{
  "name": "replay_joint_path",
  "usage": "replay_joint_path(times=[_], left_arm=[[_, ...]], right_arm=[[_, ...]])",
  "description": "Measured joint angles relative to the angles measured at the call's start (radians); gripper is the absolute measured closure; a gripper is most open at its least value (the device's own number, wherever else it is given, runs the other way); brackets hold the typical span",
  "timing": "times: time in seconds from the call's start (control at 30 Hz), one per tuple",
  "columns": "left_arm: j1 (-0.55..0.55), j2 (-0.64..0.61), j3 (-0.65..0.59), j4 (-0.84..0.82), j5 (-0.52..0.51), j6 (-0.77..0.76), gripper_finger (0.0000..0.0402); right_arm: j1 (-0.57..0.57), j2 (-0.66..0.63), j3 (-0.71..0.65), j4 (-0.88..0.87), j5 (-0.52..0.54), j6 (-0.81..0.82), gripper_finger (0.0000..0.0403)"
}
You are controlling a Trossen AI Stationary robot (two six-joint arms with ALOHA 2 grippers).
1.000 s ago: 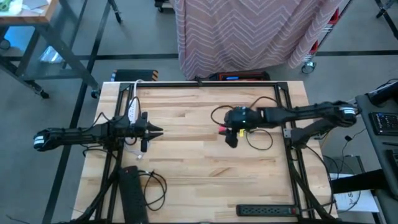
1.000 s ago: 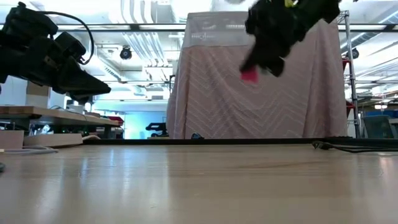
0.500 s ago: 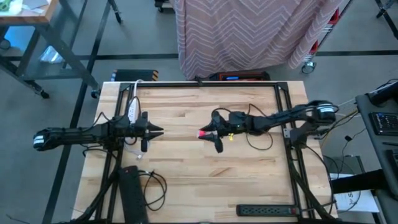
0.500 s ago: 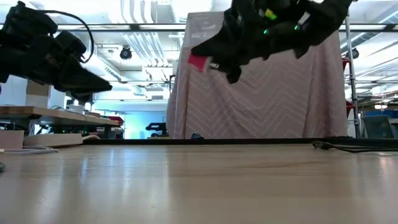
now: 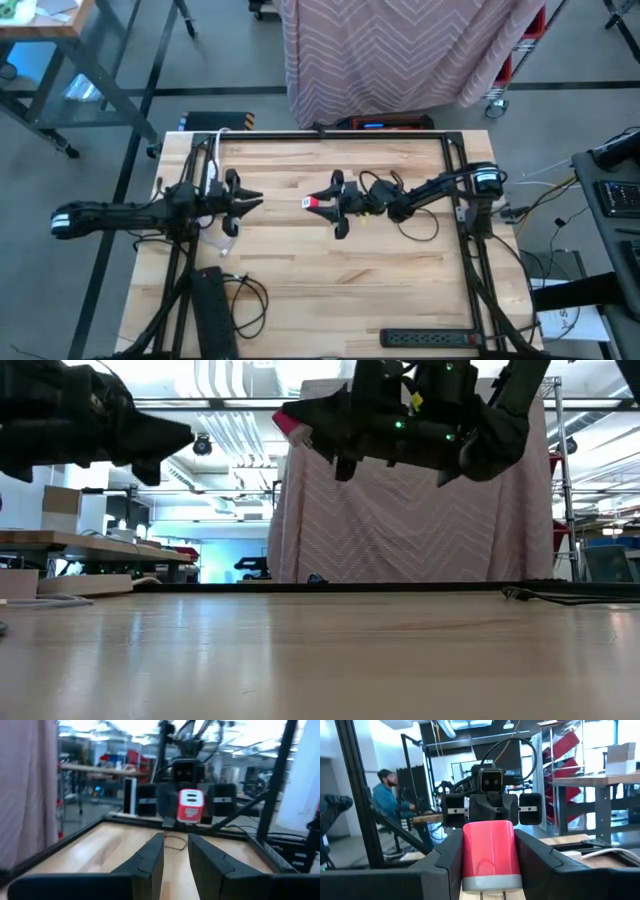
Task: Insert USB
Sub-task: Insert the right black charger cable into the red charger adapter
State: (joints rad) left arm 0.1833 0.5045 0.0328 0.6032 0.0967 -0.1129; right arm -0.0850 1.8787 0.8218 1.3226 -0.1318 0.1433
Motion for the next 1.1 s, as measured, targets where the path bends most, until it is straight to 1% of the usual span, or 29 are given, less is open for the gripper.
replay_joint_path(times=[0.1,0.23,0.37,0.43,0.63,0.73,0.8,0.97,1.1], left_arm=[[0.000,0.058,-0.001,0.098,0.042,0.037,0.0327],[0.000,0.149,-0.001,0.237,0.044,0.072,0.0321],[0.000,0.236,0.006,0.394,0.036,0.112,0.0299],[0.000,0.278,0.018,0.443,0.034,0.112,0.0283],[0.000,0.408,0.090,0.459,0.047,0.093,0.0222],[0.000,0.472,0.135,0.466,0.087,0.094,0.0195],[0.000,0.504,0.158,0.480,0.125,0.095,0.0184],[0.000,0.598,0.212,0.541,0.133,0.104,0.0186],[0.000,0.676,0.218,0.696,0.152,0.104,0.0197]], right_arm=[[-0.001,0.010,0.040,-0.001,-0.011,0.013,0.0276],[-0.001,0.009,0.085,0.002,-0.034,-0.001,0.0276],[-0.003,0.009,0.117,-0.005,-0.036,-0.022,0.0276],[-0.003,0.009,0.129,-0.023,-0.037,-0.053,0.0276],[-0.003,0.008,0.184,-0.071,-0.056,-0.119,0.0276],[-0.003,0.008,0.204,-0.110,-0.057,-0.163,0.0276],[-0.003,0.008,0.213,-0.114,-0.059,-0.182,0.0276],[-0.003,0.008,0.238,-0.114,-0.059,-0.213,0.0276],[-0.003,0.008,0.242,-0.114,-0.059,-0.229,0.0276]])
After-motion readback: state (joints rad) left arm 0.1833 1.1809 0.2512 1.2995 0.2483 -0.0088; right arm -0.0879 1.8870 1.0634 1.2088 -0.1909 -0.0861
